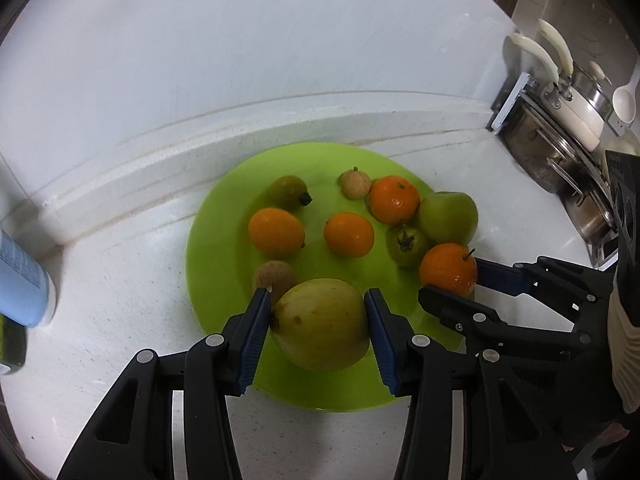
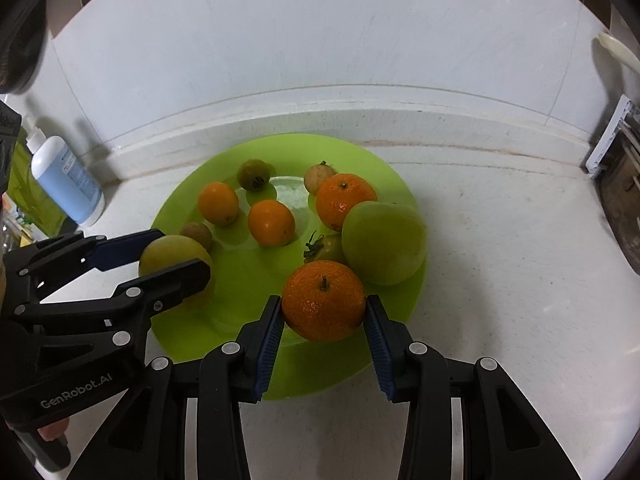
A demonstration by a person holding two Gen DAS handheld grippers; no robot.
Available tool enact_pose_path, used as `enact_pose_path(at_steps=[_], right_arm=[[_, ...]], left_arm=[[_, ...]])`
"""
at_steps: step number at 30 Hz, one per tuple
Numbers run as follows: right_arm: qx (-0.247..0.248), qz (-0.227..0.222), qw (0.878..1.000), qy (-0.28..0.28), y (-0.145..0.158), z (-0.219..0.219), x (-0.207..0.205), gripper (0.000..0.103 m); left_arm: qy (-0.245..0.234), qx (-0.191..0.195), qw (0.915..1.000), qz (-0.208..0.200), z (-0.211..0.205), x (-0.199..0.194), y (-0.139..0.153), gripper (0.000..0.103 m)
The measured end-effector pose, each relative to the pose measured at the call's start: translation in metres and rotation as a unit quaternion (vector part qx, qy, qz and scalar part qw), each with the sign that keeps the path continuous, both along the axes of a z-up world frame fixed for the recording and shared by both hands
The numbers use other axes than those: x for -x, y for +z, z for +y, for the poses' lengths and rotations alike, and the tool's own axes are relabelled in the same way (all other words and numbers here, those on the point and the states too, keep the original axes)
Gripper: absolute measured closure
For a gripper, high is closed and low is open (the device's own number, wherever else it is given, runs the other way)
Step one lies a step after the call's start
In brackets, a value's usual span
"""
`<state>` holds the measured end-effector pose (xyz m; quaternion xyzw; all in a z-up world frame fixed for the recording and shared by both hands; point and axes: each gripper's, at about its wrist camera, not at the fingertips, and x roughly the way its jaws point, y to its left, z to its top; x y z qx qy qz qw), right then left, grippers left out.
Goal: Organize fruits
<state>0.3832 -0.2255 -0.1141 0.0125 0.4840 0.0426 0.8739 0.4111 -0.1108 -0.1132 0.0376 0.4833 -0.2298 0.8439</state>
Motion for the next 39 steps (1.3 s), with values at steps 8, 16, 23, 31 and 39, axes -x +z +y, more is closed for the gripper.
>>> enact_pose_path(at_steps=[8,16,23,31,39], right_arm=[[0.004,0.006,1.000,0.010,-0.006,0.004,-0.004,0.061],[-0.001,-0.007,1.000,0.004,0.002,0.000,0.006,0.051],[-0.015,-0.021,1.000,-0.014,0.011,0.001,0.027,0.044],[-0.014,-0.066,0.996,-0.056,0.034,0.002,0.072,0.034],[0.010,-0.143,0.987,-0.077,0.080,0.012,0.140,0.025]], left_arm=[[0.000,0.000,0.9999,-0.010,0.000,0.001,0.005,0.056],[0.042,-0.069,0.9919,-0.098,0.010,0.025,0.036,0.049],[0.054,-0.080,0.9888,-0.114,0.023,0.054,0.036,0.045],[0.062,-0.056,0.9868,-0.138,0.044,0.099,0.053,0.040],[0.067,-0.027,0.9811,-0.180,0.058,0.161,0.088,0.034]])
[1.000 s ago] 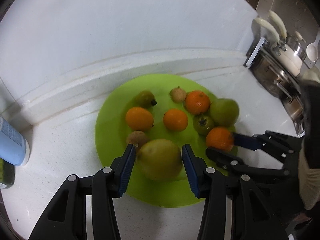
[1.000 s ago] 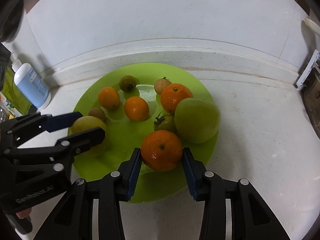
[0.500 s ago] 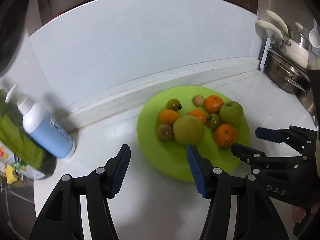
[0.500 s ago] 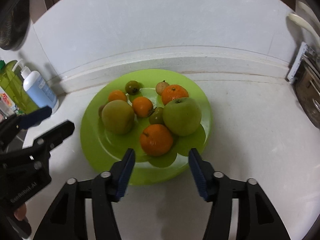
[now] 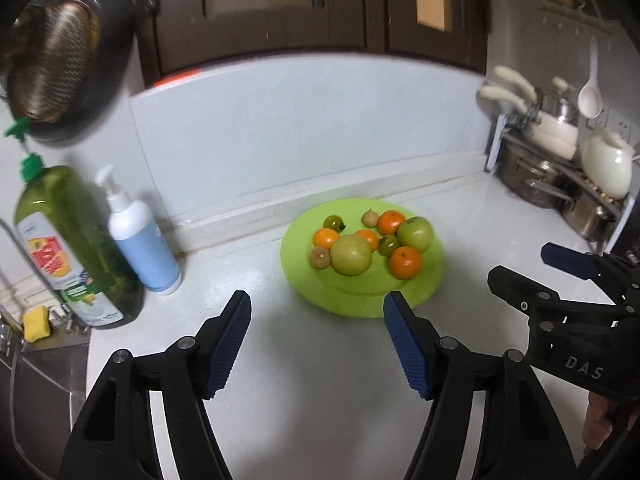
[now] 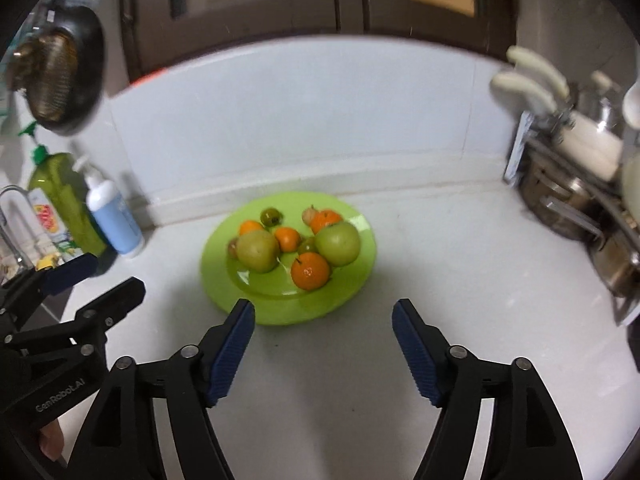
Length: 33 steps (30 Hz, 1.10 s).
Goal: Organize fruits
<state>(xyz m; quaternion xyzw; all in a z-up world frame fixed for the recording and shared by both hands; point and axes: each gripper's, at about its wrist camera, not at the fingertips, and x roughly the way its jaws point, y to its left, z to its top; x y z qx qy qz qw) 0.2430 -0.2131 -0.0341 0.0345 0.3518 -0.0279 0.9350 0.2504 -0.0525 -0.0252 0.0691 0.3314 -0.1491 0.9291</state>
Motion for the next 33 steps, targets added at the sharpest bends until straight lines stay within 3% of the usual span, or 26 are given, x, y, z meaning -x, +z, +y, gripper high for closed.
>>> enact_pose_path(at_steps=[7,10,21,33], right_arm=[[0.019,-0.070,0.997,0.007,0.037,-0.004,0.070,0.018],[0.018,-0.078,0.997,0.014,0.047,-0.008,0.092,0.016],[0.009,-0.105,0.994,0.027,0.062,-0.024,0.173,0.015],[0.013,-0.119,0.992,0.031,0.069,-0.031,0.220,0.013]], left_arm=[[0.012,0.028,0.9994,-0.020,0.006,0.058,0.027,0.028],[0.028,0.037,0.9984,-0.034,0.006,0.086,0.038,0.019],[0.057,0.039,0.9935,-0.091,0.003,0.174,0.066,0.008],[0.075,0.032,0.9892,-0.122,0.001,0.225,0.075,0.000]])
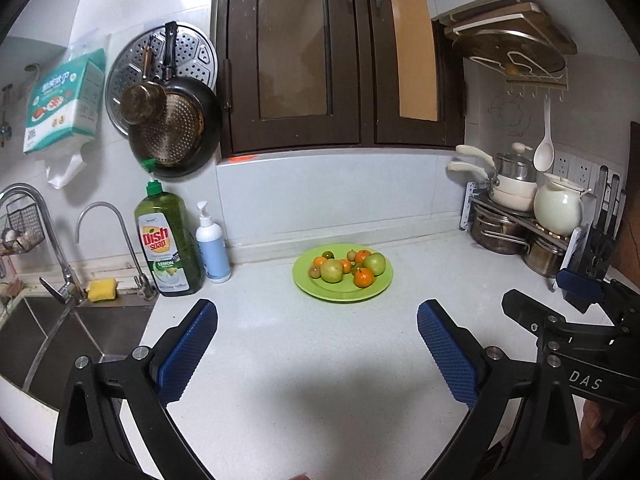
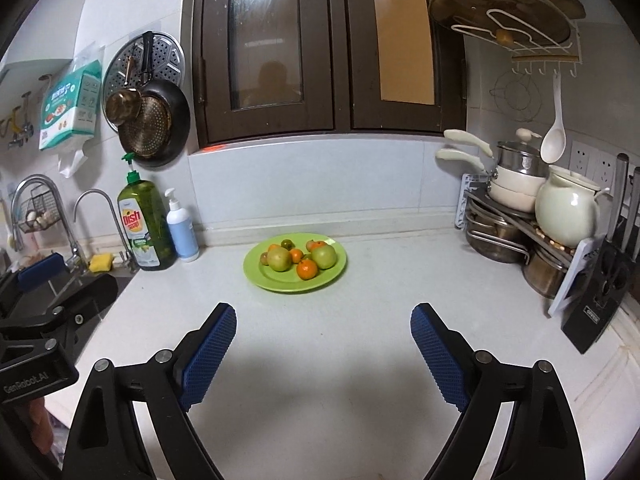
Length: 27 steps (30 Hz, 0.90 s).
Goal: Organize fruits
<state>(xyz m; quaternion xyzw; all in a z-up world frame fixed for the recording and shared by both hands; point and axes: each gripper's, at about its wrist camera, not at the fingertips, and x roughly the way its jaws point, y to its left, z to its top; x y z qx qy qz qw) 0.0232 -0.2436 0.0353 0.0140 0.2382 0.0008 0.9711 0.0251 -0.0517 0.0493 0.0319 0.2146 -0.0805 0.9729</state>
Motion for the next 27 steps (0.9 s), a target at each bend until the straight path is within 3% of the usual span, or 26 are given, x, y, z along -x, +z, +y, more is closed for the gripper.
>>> enact_pose_path(at_steps=[27], right_arm=[[0.009,-0.007,1.000,0.012,0.002,0.001,0.017,0.013]], left_arm=[[0.018,-0.001,0.9998,-0.010,0.005,0.021,0.002,0.000]])
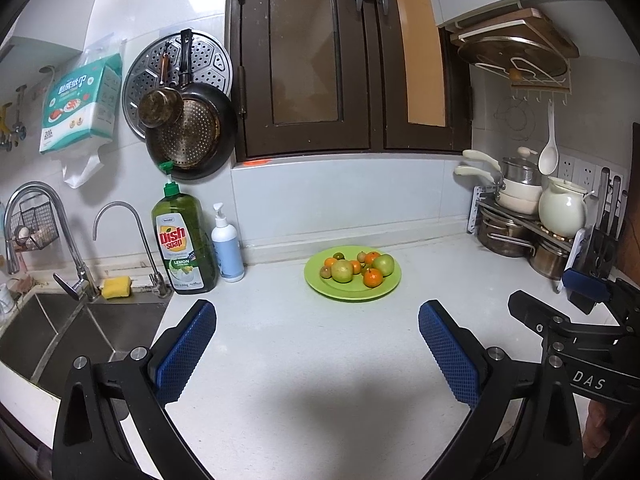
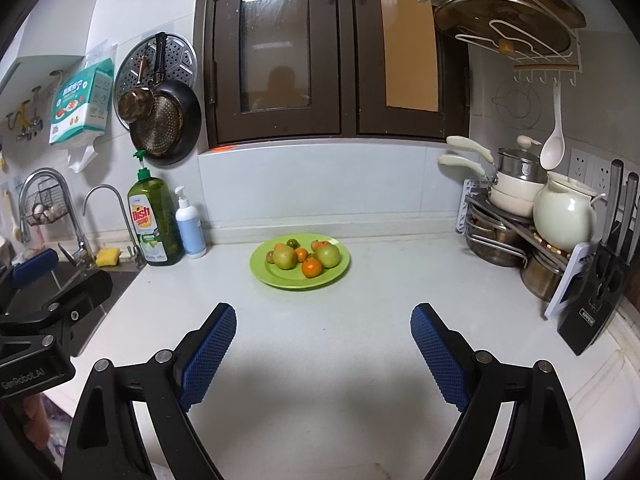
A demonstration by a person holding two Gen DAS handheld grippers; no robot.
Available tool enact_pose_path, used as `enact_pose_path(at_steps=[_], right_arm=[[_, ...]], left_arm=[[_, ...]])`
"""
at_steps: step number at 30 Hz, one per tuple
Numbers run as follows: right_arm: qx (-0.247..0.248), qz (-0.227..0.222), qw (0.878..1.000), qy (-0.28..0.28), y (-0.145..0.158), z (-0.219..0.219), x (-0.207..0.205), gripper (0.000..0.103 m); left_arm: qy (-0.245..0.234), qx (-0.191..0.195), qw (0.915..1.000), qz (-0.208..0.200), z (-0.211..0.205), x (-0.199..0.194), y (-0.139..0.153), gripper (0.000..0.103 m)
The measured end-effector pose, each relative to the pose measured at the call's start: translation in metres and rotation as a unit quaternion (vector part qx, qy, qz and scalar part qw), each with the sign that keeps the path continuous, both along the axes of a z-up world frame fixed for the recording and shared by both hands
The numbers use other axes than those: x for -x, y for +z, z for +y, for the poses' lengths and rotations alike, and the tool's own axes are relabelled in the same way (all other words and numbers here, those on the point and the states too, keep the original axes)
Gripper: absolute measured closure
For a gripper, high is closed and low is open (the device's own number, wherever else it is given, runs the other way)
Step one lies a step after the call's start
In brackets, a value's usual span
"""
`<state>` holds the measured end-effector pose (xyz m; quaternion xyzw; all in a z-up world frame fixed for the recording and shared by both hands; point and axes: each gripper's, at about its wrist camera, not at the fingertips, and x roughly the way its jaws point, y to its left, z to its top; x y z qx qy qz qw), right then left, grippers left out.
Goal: Organize fruits
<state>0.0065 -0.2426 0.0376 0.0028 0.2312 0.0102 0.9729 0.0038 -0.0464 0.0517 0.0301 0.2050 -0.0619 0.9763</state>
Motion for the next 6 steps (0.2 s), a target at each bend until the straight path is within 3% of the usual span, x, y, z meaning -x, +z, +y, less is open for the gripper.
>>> enact_pose_path(at_steps=[6], right_arm=[[0.000,0.002,1.000,0.000,-0.0006,0.0008,-0.0012,0.013]], left_arm=[[0.000,0.000,1.0000,0.001,0.0015,-0.0005,-0.0003,0.000]])
